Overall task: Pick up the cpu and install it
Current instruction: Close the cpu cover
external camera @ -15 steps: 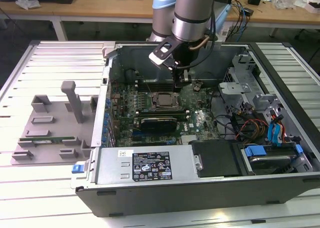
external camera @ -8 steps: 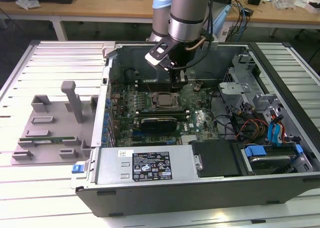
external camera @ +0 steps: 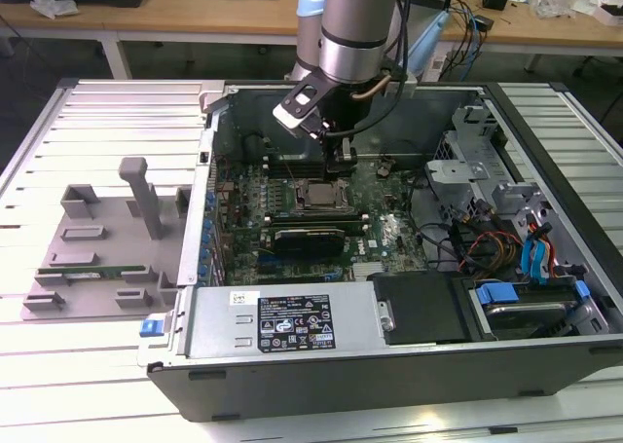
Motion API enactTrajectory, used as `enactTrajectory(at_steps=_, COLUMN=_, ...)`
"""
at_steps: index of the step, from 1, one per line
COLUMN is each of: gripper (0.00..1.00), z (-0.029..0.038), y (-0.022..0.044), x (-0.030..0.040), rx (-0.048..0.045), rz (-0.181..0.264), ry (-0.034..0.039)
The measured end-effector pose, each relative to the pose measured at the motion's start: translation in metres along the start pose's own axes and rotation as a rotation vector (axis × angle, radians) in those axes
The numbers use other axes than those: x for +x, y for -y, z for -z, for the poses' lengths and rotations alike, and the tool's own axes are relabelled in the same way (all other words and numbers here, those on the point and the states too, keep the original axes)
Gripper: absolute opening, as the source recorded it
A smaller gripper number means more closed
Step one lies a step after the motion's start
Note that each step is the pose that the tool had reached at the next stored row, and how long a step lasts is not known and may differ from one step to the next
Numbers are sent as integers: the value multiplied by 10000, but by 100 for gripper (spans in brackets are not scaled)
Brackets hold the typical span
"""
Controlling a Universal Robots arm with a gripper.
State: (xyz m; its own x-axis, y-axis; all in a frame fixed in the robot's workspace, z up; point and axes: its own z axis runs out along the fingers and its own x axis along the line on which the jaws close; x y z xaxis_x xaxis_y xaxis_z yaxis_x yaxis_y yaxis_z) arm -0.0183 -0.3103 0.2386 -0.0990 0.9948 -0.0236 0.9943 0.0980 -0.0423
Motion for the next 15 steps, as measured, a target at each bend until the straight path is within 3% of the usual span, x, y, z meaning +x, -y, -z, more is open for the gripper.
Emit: enactTrajectory(at_steps=15, gripper=11, z=-70, y=91, x=11, rx=1, rz=0, ry=0)
